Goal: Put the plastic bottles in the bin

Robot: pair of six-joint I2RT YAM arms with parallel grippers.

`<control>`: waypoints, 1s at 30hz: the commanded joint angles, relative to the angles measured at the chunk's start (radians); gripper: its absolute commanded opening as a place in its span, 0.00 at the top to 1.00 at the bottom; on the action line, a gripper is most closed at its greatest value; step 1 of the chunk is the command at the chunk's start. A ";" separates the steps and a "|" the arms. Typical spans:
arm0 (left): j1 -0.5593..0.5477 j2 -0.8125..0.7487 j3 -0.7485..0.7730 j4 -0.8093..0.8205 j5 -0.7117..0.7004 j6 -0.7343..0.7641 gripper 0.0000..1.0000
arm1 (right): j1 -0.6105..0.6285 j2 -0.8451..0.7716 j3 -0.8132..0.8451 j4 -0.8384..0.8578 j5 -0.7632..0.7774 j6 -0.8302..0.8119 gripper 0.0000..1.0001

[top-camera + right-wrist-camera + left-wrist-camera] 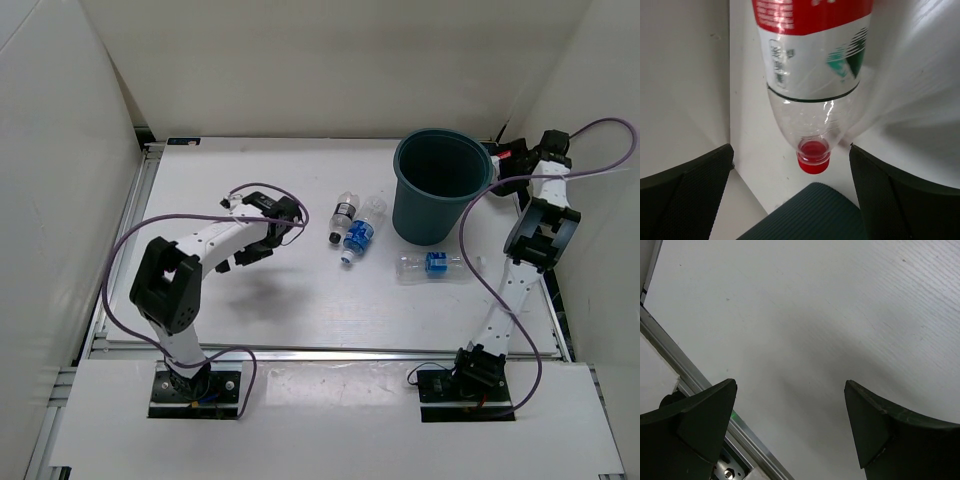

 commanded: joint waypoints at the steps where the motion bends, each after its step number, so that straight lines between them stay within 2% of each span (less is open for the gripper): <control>1: 0.013 0.003 0.049 -0.071 -0.013 -0.004 0.00 | -0.012 0.051 0.036 0.019 -0.012 0.051 0.00; 9: 0.035 0.055 0.085 -0.071 0.018 0.028 0.00 | -0.012 0.140 0.058 0.078 -0.055 0.131 0.00; 12: 0.044 0.065 0.105 -0.071 0.027 0.037 0.00 | -0.003 0.166 0.058 0.122 -0.075 0.166 0.05; 16: 0.044 0.065 0.105 -0.071 0.027 0.047 0.00 | -0.003 0.218 0.077 0.200 -0.113 0.237 0.24; 18: 0.053 0.065 0.096 -0.071 0.036 0.057 0.00 | -0.003 0.247 0.077 0.262 -0.126 0.293 0.27; 19: 0.053 0.065 0.096 -0.071 0.036 0.057 0.00 | -0.003 0.256 0.090 0.282 -0.135 0.310 0.33; 23: 0.063 0.065 0.108 -0.071 0.045 0.088 0.00 | -0.003 0.290 0.104 0.358 -0.145 0.384 0.46; 26: 0.072 0.074 0.130 -0.071 0.045 0.099 0.00 | -0.003 0.299 0.104 0.369 -0.145 0.403 0.53; 30: 0.072 0.094 0.141 -0.071 0.045 0.119 0.00 | -0.003 0.289 0.090 0.379 -0.145 0.390 0.67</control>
